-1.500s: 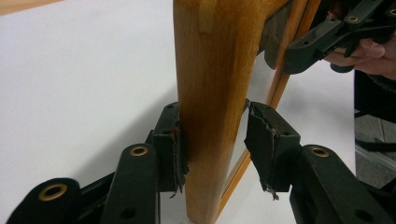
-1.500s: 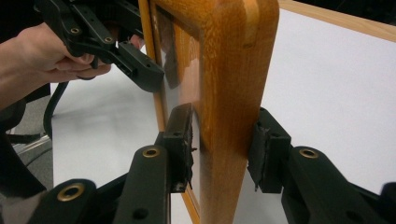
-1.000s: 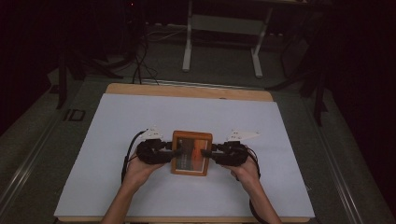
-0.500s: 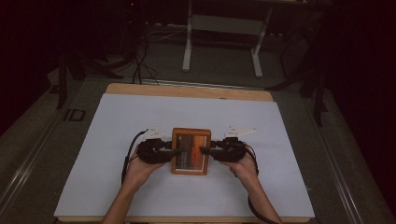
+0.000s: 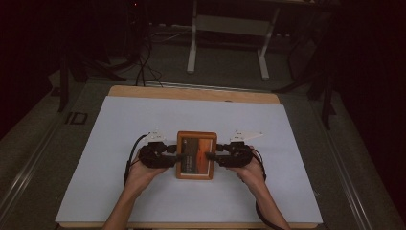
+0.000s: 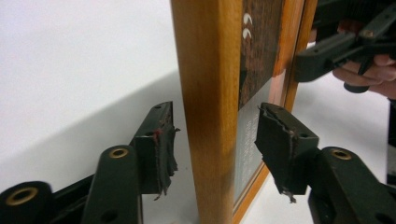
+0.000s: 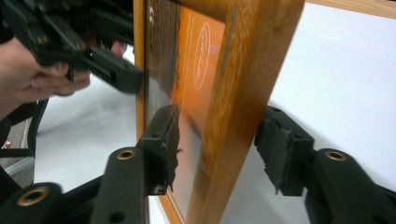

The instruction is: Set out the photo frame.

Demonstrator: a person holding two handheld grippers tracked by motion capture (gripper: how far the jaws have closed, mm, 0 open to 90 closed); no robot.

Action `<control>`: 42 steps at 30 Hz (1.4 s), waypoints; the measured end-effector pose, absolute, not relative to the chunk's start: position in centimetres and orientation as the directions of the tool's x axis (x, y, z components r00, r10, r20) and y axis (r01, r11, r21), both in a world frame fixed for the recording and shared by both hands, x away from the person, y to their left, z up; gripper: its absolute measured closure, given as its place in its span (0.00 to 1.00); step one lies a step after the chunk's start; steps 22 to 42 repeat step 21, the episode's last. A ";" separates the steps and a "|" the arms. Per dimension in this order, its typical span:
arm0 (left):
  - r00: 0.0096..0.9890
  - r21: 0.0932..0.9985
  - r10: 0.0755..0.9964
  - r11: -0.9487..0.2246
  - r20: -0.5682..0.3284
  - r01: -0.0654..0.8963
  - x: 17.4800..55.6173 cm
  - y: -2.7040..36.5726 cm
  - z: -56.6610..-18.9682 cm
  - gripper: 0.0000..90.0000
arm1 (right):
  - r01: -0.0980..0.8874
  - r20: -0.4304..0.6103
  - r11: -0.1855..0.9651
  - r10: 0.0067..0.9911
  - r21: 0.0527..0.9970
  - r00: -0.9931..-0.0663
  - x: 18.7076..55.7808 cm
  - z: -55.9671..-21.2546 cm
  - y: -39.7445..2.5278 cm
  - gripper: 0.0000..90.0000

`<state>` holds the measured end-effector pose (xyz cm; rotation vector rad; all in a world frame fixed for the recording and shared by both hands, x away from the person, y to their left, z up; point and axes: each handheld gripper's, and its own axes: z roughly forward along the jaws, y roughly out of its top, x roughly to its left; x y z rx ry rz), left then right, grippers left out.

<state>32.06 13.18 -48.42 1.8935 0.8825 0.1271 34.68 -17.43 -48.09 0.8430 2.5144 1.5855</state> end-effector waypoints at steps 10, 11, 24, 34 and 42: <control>0.713 0.833 0.651 -0.222 -0.261 0.507 31.4 15.3 -47.5 0.47 | 0.385 0.134 0.405 0.524 0.830 -0.841 32.1 -46.8 -20.3 0.44; 0.707 0.834 0.661 -0.223 -0.251 0.505 31.3 15.6 -47.4 0.47 | 0.390 0.127 0.406 0.540 0.827 -0.832 31.9 -46.8 -20.8 0.44; 0.548 0.808 0.819 -0.203 -0.169 0.553 29.8 18.6 -49.0 0.42 | 0.516 0.093 0.369 0.739 0.773 -0.667 31.4 -48.4 -28.1 0.38; 0.548 0.808 0.819 -0.203 -0.169 0.553 29.8 18.6 -49.0 0.42 | 0.516 0.093 0.369 0.739 0.773 -0.667 31.4 -48.4 -28.1 0.38; 0.548 0.808 0.819 -0.203 -0.169 0.553 29.8 18.6 -49.0 0.42 | 0.516 0.093 0.369 0.739 0.773 -0.667 31.4 -48.4 -28.1 0.38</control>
